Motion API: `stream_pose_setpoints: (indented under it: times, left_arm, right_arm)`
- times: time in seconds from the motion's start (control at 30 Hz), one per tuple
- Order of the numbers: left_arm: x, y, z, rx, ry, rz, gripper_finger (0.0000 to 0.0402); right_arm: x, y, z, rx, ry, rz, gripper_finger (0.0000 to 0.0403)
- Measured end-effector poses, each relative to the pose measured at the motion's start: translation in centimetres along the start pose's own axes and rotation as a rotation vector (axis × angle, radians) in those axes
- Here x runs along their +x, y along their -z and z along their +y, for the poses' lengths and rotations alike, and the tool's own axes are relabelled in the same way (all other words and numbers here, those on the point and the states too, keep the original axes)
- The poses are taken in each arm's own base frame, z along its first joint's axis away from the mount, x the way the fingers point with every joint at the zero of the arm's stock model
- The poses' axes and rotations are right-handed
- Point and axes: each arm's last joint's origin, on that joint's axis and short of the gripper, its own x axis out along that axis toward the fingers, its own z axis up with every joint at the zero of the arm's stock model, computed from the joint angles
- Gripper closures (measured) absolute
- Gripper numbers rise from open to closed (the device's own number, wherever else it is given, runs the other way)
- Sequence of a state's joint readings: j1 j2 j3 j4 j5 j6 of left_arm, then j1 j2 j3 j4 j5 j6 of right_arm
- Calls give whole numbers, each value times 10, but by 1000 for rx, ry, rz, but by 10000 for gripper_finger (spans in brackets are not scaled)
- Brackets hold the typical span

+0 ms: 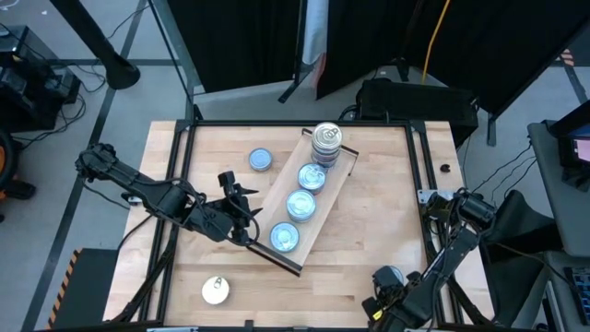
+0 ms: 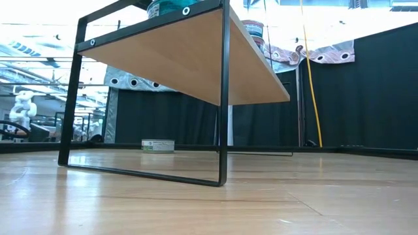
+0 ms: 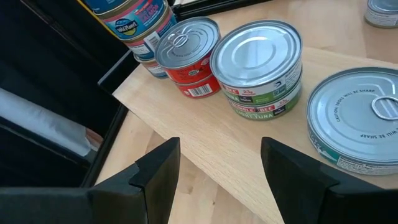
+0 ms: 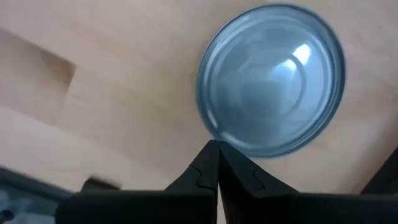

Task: Stack canned seafood by type on shelf
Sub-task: Stack the green tuna can on top of the green tuna can on the shelf

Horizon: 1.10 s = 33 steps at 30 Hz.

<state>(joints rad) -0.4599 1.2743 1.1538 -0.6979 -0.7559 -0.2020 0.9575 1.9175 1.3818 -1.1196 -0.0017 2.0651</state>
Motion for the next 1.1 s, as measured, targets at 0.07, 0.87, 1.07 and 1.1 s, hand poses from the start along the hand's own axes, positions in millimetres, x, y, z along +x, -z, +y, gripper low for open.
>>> stream_pose_setpoints:
  times: [0.07, 0.87, 1.07, 1.1]
  left_arm:
    - [0, 0, 0, 0, 0, 0, 175]
    - [0, 0, 0, 0, -1, 0, 175]
    - [0, 0, 0, 0, -1, 0, 175]
    - [0, 0, 0, 0, -1, 0, 175]
  right_arm:
    - [-1, 2, 0, 3, -3, 1, 403]
    - [11, 3, -4, 57, -23, 8, 403]
    - [11, 3, -3, 57, -26, 10, 403]
    - [12, 3, -3, 57, -28, 11, 403]
